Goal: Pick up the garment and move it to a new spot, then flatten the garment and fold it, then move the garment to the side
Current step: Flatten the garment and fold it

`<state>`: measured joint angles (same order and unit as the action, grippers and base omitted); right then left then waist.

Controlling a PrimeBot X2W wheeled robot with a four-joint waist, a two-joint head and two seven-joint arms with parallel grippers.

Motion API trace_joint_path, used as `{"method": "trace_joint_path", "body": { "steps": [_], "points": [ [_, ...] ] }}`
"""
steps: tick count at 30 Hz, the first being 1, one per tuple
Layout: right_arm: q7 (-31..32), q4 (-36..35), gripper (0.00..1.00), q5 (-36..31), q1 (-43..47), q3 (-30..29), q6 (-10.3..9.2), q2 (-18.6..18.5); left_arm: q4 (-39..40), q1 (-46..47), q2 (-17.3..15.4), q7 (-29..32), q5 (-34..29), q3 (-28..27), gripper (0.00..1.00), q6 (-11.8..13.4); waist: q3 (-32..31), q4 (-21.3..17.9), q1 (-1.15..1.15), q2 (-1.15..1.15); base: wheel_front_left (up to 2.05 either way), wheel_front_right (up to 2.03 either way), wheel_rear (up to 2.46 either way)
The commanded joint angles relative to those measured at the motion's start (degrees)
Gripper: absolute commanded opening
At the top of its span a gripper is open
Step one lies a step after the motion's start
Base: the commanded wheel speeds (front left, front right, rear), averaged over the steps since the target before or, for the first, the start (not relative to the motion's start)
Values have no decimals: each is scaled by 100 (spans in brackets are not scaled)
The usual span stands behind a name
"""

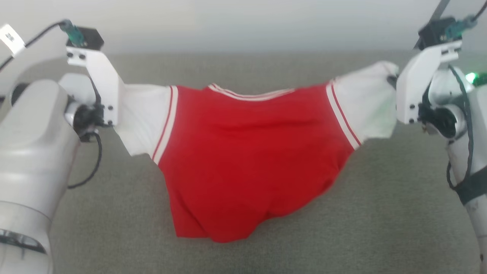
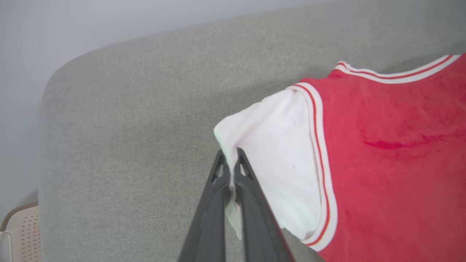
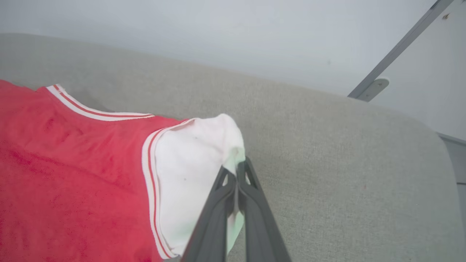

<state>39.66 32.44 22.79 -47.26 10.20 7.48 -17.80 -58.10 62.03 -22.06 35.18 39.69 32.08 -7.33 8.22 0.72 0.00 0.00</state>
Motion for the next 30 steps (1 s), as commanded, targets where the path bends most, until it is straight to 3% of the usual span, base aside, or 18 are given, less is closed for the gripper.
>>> {"method": "trace_joint_path", "body": {
  "steps": [1,8,18,22,30],
  "points": [
    [-87,-53,0,91,-128,69,2,-7,17,138,-51,4,24,14,0,-8,-344,-132,0,0,0,0,0],
    [-446,-127,0,250,-623,371,2,21,80,529,-172,29,9,38,0,-10,-797,-279,0,0,0,0,0],
    [-1147,352,0,157,-1531,590,2,124,259,1223,-261,-231,-105,14,0,68,-789,-359,0,0,0,0,0],
    [-1443,710,0,62,-1950,736,2,204,293,1532,-302,-430,-213,29,0,113,-635,-375,0,0,0,0,0],
    [-2814,1574,0,-477,-3157,909,2,203,299,2476,-278,-1466,-531,19,0,313,236,-369,0,0,0,0,0]
  ]
}}
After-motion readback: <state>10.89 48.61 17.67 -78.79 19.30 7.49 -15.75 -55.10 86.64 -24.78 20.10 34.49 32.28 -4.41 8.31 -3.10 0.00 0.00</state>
